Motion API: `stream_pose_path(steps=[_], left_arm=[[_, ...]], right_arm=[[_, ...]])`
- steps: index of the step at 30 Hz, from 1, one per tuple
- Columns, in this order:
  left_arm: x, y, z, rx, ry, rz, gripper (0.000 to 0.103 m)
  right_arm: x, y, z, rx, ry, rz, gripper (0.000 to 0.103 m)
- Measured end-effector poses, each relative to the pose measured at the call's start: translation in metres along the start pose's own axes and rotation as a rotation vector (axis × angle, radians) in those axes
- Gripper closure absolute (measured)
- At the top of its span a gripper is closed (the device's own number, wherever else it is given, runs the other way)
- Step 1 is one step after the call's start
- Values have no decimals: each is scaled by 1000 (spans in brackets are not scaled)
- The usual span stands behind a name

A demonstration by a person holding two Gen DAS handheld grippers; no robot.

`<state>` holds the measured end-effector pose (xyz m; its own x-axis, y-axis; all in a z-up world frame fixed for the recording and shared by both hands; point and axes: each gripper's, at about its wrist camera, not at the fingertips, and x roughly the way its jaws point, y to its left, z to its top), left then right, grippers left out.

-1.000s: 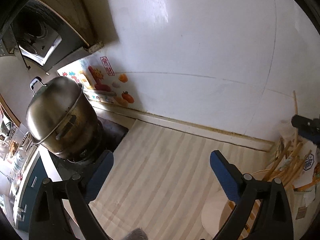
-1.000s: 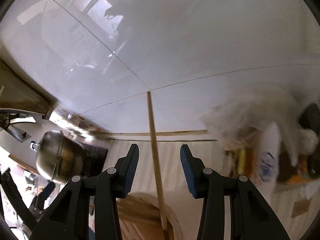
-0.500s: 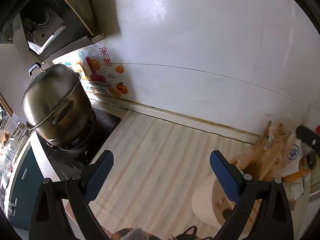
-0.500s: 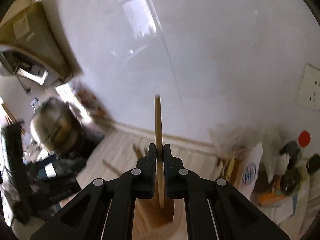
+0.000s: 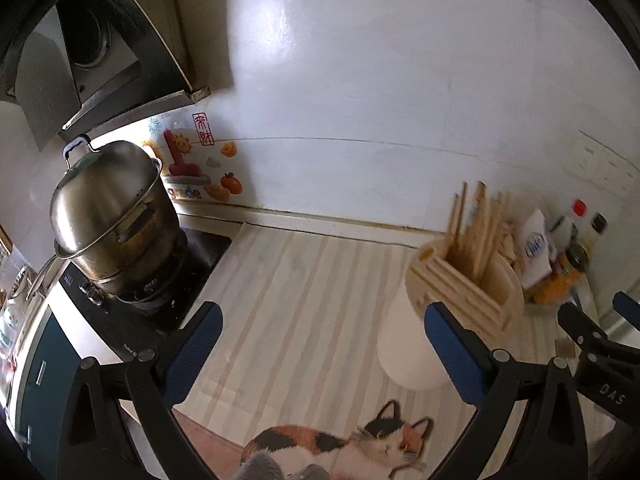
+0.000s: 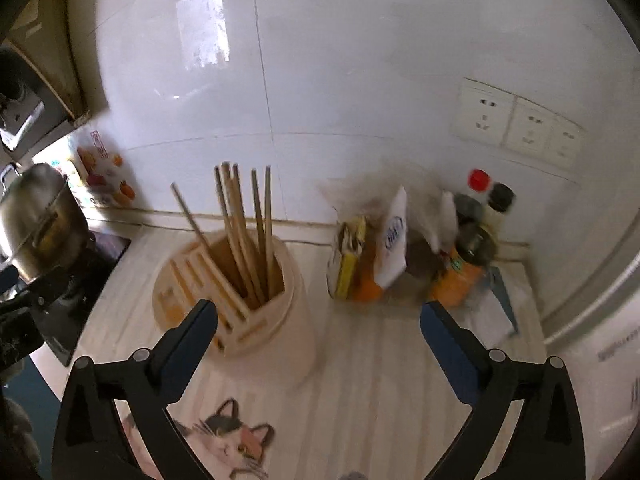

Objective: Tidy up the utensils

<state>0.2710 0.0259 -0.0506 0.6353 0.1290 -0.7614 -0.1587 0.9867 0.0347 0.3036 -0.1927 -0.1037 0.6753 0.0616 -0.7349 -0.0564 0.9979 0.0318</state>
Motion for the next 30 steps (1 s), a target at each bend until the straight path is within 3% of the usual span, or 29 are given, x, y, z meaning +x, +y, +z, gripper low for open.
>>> stream_pose_path(steps=[4,17,24,30], left_arm=[[-32,9,-13,10,-24,-25,0],[-158,51,-65,80,-134,-114,0],[-203,69,-83,87,-185,-128,0],[-220,72,-88,72,-205,-130,0]], right_arm=[[-36,6,-17,32,-25,-41,0],[-214,36,-82,108,-192,-159,0],[-275,50,-112,131,-240,-171,0],[-300,63,-121,117,-268,-172,0]])
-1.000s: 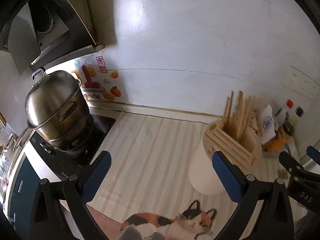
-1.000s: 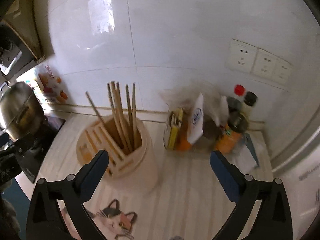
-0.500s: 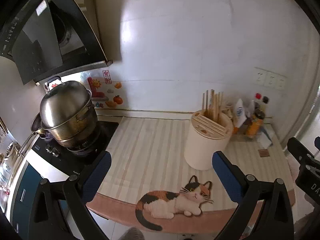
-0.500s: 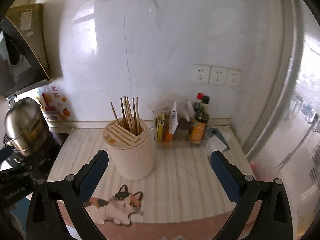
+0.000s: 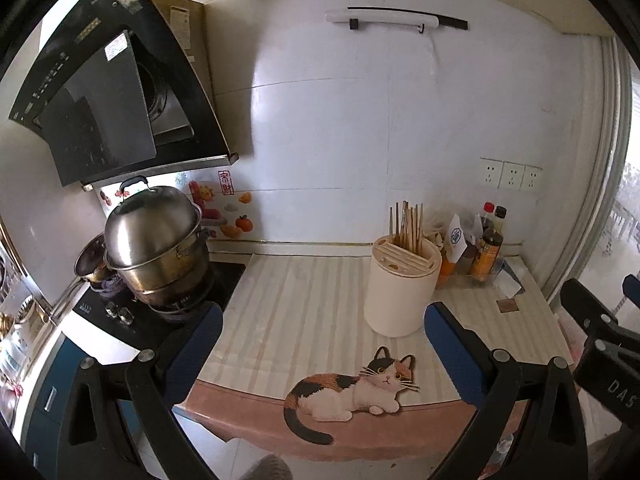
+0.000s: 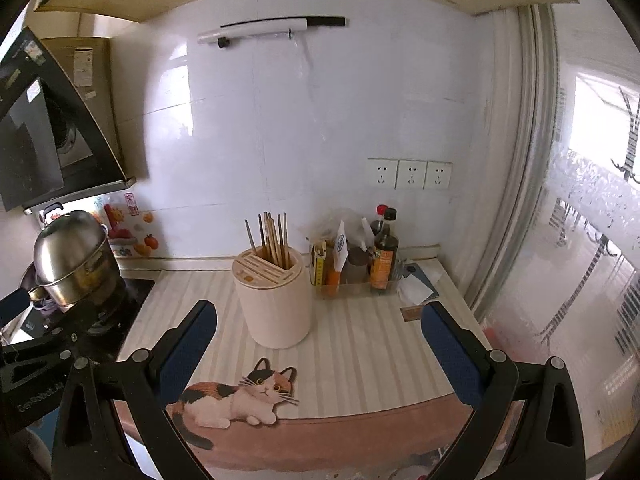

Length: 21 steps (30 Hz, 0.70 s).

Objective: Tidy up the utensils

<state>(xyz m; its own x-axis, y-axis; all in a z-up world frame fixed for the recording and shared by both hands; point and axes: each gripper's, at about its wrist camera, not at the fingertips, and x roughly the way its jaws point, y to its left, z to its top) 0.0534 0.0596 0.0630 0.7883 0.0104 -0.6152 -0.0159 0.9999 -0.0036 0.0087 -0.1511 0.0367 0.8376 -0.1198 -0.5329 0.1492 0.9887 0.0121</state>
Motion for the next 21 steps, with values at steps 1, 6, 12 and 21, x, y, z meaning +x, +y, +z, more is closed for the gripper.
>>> stream_pose_path(steps=[1,6,12,21], left_arm=[[-1,0,0,-4,0,-2,0],[-6,-2,0,2,-4,9,0],[-6,-2,-3,-15,6,12,0],[-4,-4,-6,-21,13,30,0]], right_arm=[[-1,1,1,-1,-3,1,0],[-6,1,4,-8,-9,-2,0],[-8,1,3,-15,-9,-1,0],[-1,-5,1,-18,11,9,0]])
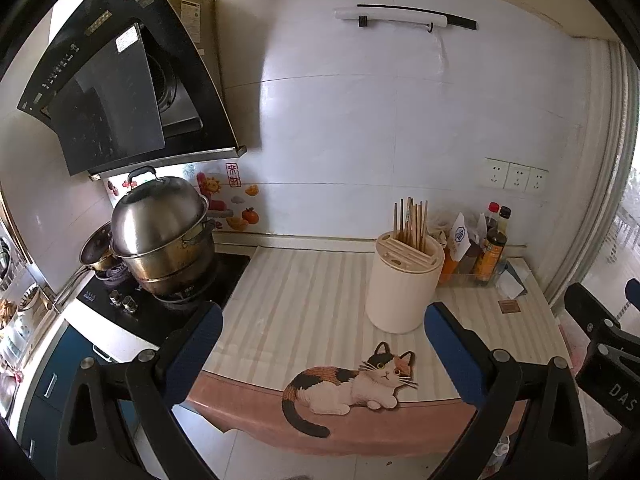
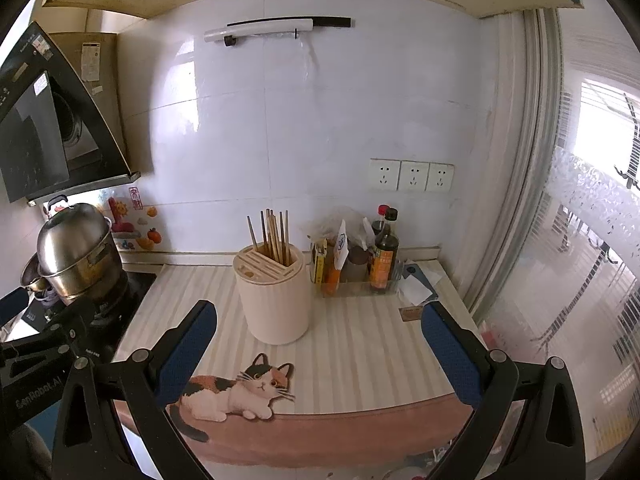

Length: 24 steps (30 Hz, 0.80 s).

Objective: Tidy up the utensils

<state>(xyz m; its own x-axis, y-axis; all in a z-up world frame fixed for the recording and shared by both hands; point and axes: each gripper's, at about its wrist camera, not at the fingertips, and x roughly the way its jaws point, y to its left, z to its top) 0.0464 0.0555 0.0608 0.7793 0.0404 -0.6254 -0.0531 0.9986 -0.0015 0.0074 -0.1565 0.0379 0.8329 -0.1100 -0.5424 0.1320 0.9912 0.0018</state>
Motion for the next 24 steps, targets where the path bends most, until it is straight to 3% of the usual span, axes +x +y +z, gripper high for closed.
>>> stream_pose_path(steps=[24], left_arm=[[-4,-12,5,18,-23,3,0]], right_arm=[[9,-8,1,-22,-2,10,0]])
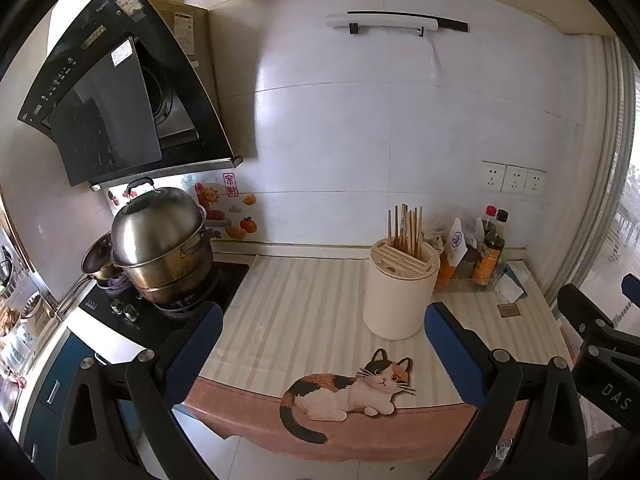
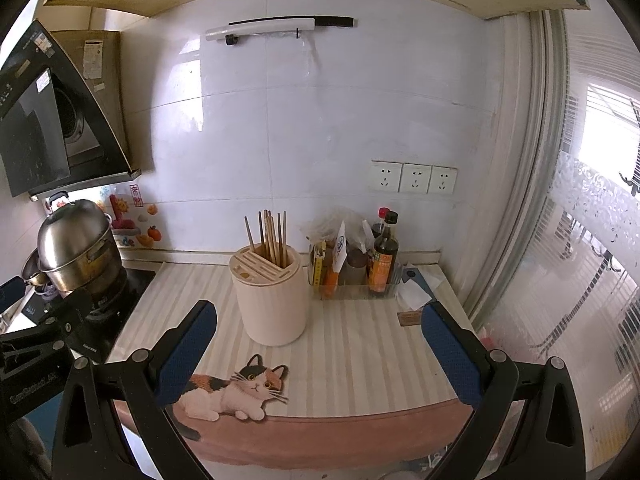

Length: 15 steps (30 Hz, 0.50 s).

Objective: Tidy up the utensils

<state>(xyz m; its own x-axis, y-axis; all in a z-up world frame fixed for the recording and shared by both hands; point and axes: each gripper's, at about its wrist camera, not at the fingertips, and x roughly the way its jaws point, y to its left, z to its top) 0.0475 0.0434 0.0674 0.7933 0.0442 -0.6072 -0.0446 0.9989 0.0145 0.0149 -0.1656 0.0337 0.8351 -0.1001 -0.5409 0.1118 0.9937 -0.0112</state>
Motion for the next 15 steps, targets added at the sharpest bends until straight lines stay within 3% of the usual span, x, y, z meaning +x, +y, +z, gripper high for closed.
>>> stream_pose_path(steps=[15], left_arm=[[2,-4,1,3,3,-6,0]], right_arm=[[3,-2,1,-5,1,2,0]])
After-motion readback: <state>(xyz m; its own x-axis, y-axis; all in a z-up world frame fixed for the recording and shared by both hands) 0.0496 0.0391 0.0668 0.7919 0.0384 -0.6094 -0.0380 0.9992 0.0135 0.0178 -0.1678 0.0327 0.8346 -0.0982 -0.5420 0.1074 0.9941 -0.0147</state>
